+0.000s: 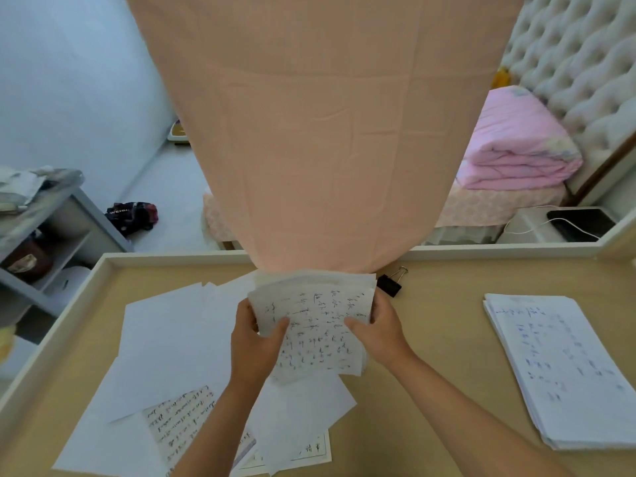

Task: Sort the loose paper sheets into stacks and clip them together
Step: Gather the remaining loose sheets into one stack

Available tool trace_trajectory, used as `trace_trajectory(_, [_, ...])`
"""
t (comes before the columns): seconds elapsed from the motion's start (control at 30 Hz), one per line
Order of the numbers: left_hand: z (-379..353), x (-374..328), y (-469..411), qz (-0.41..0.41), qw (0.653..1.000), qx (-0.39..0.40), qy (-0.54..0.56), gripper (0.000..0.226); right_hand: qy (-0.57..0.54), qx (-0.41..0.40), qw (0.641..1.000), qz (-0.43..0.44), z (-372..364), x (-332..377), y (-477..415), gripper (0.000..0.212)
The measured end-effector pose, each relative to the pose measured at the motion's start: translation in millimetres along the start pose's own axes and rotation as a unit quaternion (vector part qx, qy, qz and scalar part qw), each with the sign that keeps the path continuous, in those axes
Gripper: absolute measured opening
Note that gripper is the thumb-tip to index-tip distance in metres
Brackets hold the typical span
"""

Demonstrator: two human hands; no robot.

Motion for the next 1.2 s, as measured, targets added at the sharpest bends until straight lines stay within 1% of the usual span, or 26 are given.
trace_trajectory(0.1, [7.9, -8.9, -3.5, -0.012, 0.999, -0.035, 0.032, 0.047, -0.01, -0.031, 0.999, 0.01, -8.3, 3.5, 10.3, 0.056])
trace_trajectory(0.17, [10.4, -6.7, -4.0, -0.015, 0.996, -0.047, 0.071, 0.05, 0.004, -0.036, 0.999, 0.006, -14.8, -2.0, 15.3, 0.059])
trace_trajectory(0.23, [11.2, -1.3, -1.3, -0.017, 0.994, -0.038, 0.1, 0.052, 0.012, -0.04, 0.999, -0.006, -19.2, -6.1, 18.0, 0.059])
trace_trajectory(0.3, [11.3, -3.3, 2.4, -0.03, 0.994, -0.024, 0.106, 0.047, 0.007, -0.061, 0.998, -0.003, -19.6, -3.1, 18.7, 0.057])
trace_trajectory(0.37, [12.7, -13.3, 2.8, -0.047, 0.99, -0.026, 0.129, 0.039, -0.001, -0.075, 0.997, 0.011, -23.5, 6.1, 20.1, 0.055])
trace_trajectory(0.43, [18.5, -22.0, -0.3, -0.047, 0.983, -0.062, 0.169, 0.031, 0.0, -0.081, 0.996, 0.022, -29.2, 11.8, 23.0, 0.053])
trace_trajectory(0.5, [25.9, -23.5, -6.6, -0.032, 0.973, -0.115, 0.199, 0.029, -0.015, -0.097, 0.995, 0.025, -30.0, 10.6, 25.6, 0.05])
trace_trajectory(0.57, [28.2, -20.8, -12.4, -0.008, 0.973, -0.132, 0.19, 0.019, -0.027, -0.104, 0.994, 0.012, -29.5, 5.1, 27.7, 0.046])
trace_trajectory(0.63, [27.1, -16.4, -14.7, 0.015, 0.975, -0.126, 0.182, 0.008, -0.01, -0.096, 0.995, -0.001, -32.2, -1.5, 27.7, 0.047])
trace_trajectory(0.7, [27.1, -13.6, -17.1, 0.017, 0.975, -0.111, 0.192, 0.009, 0.006, -0.087, 0.996, -0.016, -37.6, -3.5, 27.8, 0.051])
trace_trajectory(0.77, [27.6, -10.9, -20.3, -0.002, 0.978, -0.073, 0.196, 0.005, 0.009, -0.091, 0.995, -0.025, -39.4, -4.2, 26.3, 0.051])
trace_trajectory(0.83, [26.4, -2.7, -21.4, -0.023, 0.983, -0.008, 0.182, 0.024, 0.016, -0.098, 0.994, -0.034, -40.5, -7.4, 24.0, 0.044])
trace_trajectory(0.9, [24.1, 15.7, -21.2, -0.01, 0.989, 0.05, 0.138, 0.044, 0.01, -0.099, 0.994, -0.047, -42.3, -9.4, 24.0, 0.038])
trace_trajectory(0.93, [22.7, 23.0, -19.9, -0.001, 0.991, 0.068, 0.111, 0.048, 0.005, -0.101, 0.993, -0.052, -42.5, -8.7, 24.5, 0.038])
trace_trajectory(1.0, [19.7, 27.6, -16.5, 0.003, 0.994, 0.075, 0.082, 0.045, -0.008, -0.111, 0.992, -0.052, -40.9, -3.8, 25.7, 0.04])
trace_trajectory(1.13, [10.5, 17.8, -7.2, -0.02, 0.993, 0.043, 0.112, 0.032, -0.017, -0.152, 0.987, -0.043, -27.8, -7.9, 30.6, 0.037])
trace_trajectory(1.2, [-0.2, 29.3, -3.9, -0.02, 0.991, 0.064, 0.114, 0.031, -0.001, -0.145, 0.988, -0.059, -24.8, -23.9, 32.6, 0.044])
Point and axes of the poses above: each hand's wrist, its own y-axis away from the middle knuckle, its own z-axis out of the back of the hand, x = y × z, the point moved 7 cm from there along -y, towards the middle knuckle, and after that the axes turned 9 degrees about -z, right-handed, at the moved point
